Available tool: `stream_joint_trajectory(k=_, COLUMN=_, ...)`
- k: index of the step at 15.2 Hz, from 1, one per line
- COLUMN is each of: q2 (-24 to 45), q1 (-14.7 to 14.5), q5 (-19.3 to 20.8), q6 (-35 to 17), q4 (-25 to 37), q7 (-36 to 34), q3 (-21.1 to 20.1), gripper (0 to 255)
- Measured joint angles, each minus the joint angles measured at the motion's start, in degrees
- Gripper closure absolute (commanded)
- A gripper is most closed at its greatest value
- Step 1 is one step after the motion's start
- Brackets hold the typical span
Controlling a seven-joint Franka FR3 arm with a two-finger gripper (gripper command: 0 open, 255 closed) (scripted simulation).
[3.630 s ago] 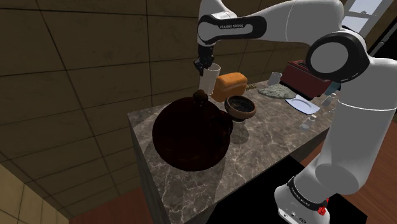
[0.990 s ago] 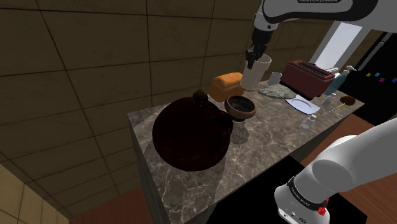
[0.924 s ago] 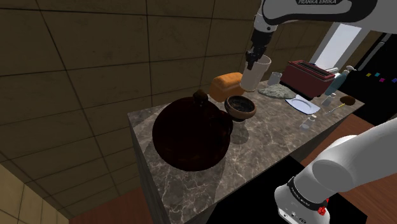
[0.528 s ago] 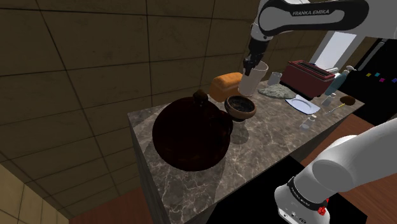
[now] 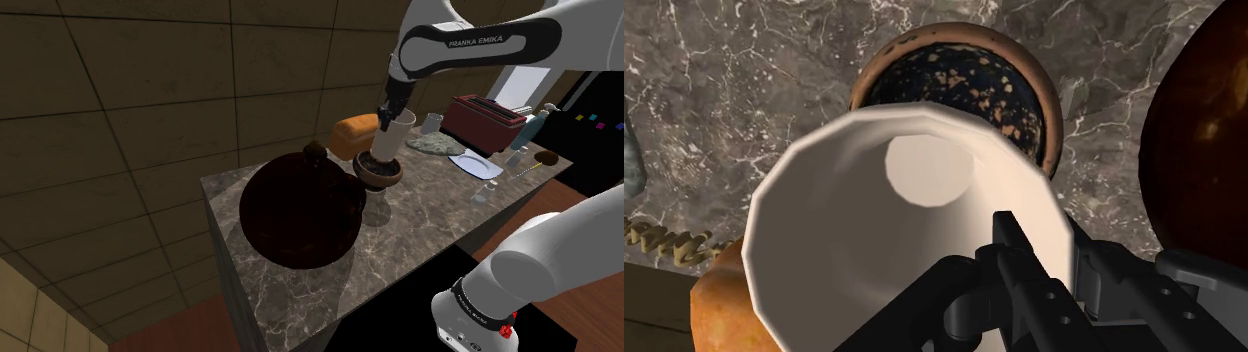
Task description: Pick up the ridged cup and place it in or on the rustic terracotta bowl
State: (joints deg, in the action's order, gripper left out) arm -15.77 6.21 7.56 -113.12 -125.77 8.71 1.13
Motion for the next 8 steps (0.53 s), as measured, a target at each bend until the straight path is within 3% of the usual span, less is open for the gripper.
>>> stream_joint_trajectory(k=8, q2=0.6, q1=0.1, q5=0.2, q6=-3.2, q4=-2.5, q7=-0.4, q3=0.1, gripper=255)
